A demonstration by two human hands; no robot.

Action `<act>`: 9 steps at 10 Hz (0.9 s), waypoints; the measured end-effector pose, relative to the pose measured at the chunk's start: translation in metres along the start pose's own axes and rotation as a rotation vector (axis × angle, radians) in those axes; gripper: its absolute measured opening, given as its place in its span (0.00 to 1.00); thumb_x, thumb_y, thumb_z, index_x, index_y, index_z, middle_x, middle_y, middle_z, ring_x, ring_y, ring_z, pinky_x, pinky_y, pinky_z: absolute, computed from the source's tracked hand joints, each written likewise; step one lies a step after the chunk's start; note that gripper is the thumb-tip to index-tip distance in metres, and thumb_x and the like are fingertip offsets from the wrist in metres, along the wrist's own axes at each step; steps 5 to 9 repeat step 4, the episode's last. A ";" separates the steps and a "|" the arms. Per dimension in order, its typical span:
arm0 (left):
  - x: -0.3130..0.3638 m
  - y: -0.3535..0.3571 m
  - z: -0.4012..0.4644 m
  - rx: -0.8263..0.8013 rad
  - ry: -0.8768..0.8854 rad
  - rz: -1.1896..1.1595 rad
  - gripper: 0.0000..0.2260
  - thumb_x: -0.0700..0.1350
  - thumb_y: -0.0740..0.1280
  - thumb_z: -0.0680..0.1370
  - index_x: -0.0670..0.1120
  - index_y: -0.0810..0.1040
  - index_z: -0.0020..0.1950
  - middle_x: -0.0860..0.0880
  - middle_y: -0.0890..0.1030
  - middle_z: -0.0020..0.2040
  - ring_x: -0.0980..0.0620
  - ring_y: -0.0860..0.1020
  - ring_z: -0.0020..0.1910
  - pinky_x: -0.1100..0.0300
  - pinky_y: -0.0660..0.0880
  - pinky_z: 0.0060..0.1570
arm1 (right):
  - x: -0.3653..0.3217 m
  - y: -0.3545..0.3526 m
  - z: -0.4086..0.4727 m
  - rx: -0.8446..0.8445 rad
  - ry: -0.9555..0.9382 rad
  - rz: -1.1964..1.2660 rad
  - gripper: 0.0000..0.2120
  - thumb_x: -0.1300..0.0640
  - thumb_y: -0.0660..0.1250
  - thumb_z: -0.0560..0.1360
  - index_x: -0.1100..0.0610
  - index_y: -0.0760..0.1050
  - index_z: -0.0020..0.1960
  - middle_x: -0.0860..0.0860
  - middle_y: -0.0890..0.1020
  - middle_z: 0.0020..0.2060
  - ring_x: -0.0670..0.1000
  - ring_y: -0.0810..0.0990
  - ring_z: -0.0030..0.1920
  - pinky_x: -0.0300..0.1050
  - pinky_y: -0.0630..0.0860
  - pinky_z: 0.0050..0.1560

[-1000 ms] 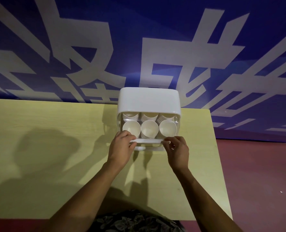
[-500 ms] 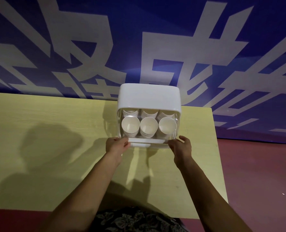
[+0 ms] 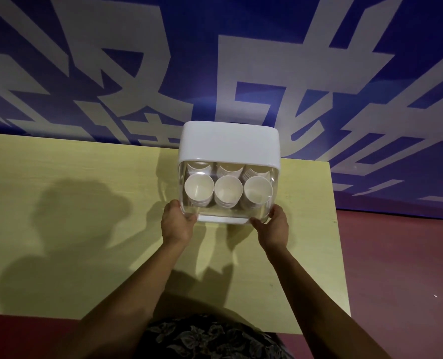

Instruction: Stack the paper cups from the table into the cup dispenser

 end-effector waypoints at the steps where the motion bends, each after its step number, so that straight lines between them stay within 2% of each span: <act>1: 0.002 -0.002 0.000 0.027 0.059 0.038 0.15 0.46 0.76 0.69 0.40 0.74 0.47 0.41 0.79 0.47 0.41 0.77 0.48 0.53 0.72 0.45 | -0.001 0.000 0.001 0.009 -0.033 -0.039 0.25 0.54 0.78 0.66 0.57 0.72 0.58 0.51 0.77 0.53 0.54 0.76 0.53 0.47 0.72 0.48; 2: 0.006 -0.005 -0.002 0.036 0.093 0.081 0.16 0.47 0.76 0.70 0.40 0.74 0.47 0.40 0.78 0.48 0.41 0.76 0.48 0.54 0.70 0.44 | -0.006 -0.002 -0.002 0.002 -0.054 -0.086 0.25 0.53 0.77 0.67 0.57 0.72 0.59 0.53 0.77 0.54 0.55 0.76 0.54 0.48 0.72 0.48; 4: 0.015 -0.017 -0.001 -0.031 0.089 0.137 0.15 0.47 0.74 0.71 0.40 0.76 0.51 0.41 0.80 0.49 0.40 0.79 0.49 0.54 0.73 0.46 | -0.012 -0.005 0.000 -0.054 -0.056 -0.098 0.24 0.52 0.76 0.67 0.56 0.72 0.59 0.54 0.79 0.54 0.58 0.78 0.55 0.50 0.76 0.50; 9: 0.015 -0.017 -0.001 -0.031 0.089 0.137 0.15 0.47 0.74 0.71 0.40 0.76 0.51 0.41 0.80 0.49 0.40 0.79 0.49 0.54 0.73 0.46 | -0.012 -0.005 0.000 -0.054 -0.056 -0.098 0.24 0.52 0.76 0.67 0.56 0.72 0.59 0.54 0.79 0.54 0.58 0.78 0.55 0.50 0.76 0.50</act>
Point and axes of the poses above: each hand's wrist, its own z-axis towards the middle knuckle, its own y-axis out of the palm, x = y × z, the point moved 8 cm from there along z, towards the middle knuckle
